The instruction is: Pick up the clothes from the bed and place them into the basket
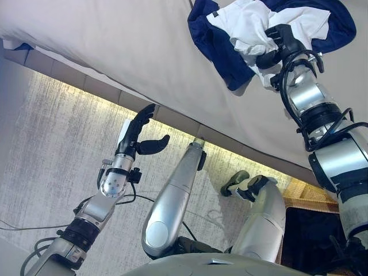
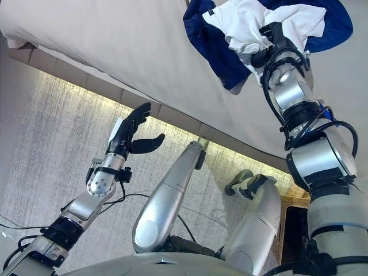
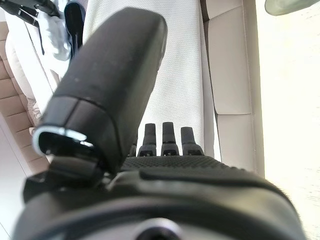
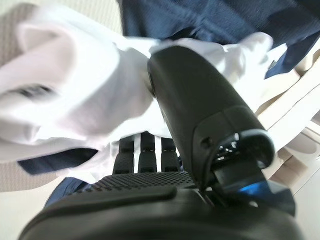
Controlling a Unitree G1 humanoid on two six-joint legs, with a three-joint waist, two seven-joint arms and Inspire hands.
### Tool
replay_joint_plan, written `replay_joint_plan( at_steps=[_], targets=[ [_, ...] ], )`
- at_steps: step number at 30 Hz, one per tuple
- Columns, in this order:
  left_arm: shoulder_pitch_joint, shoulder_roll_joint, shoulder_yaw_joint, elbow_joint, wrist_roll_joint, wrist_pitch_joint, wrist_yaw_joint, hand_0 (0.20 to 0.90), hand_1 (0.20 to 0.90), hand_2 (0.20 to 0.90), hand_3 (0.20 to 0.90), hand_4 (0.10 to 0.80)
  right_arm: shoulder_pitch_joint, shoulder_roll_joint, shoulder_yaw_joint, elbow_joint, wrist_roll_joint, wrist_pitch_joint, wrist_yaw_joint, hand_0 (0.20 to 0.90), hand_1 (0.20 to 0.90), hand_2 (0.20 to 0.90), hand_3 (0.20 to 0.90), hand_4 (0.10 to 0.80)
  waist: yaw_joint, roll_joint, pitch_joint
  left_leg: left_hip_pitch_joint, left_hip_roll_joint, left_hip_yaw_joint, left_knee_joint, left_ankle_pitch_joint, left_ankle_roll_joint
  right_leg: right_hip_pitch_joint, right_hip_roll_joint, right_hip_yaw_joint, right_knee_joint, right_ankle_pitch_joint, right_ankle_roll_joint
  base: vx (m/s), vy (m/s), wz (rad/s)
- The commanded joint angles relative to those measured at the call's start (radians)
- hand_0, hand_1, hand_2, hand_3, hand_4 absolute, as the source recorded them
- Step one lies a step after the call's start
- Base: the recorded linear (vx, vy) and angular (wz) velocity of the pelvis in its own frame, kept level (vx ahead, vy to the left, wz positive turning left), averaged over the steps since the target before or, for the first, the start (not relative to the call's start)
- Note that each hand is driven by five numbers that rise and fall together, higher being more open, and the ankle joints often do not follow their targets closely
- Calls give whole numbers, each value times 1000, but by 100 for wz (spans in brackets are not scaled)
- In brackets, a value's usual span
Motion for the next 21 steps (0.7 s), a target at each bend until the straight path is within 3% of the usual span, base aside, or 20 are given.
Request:
replay_joint_plan(
  at_steps=[1,10,19,21],
  targets=[
    [-6,12,20,-141,-14,-111,54,900,900,900,900,800,-61,-86,82,3,-36,-16,-30,300,300,300,200,100,12,57,-40,85,-3,101,107,-200,84,34,100,-41,-22,35,-67,0,0,0],
    [-19,8,23,-130,-6,-100,47,900,900,900,900,800,-46,-89,73,-9,-33,-41,-30,300,300,300,200,100,0,33,-40,249,27,103,-40,-168,67,175,96,-45,-127,76,-40,15,7,-4],
    [-67,7,23,-80,-4,-39,22,900,900,900,900,800,-31,-107,42,-24,14,-86,-4,300,300,300,200,100,-36,-14,-69,546,70,104,-319,-87,31,446,113,-37,-371,162,6,33,2,-15],
    [-72,8,25,-73,-7,-28,21,900,900,900,900,800,-22,-112,32,-36,39,-91,3,300,300,300,200,100,-46,-20,-97,579,78,105,-382,-43,27,486,126,-46,-447,204,1,9,22,-19]
  ],
)
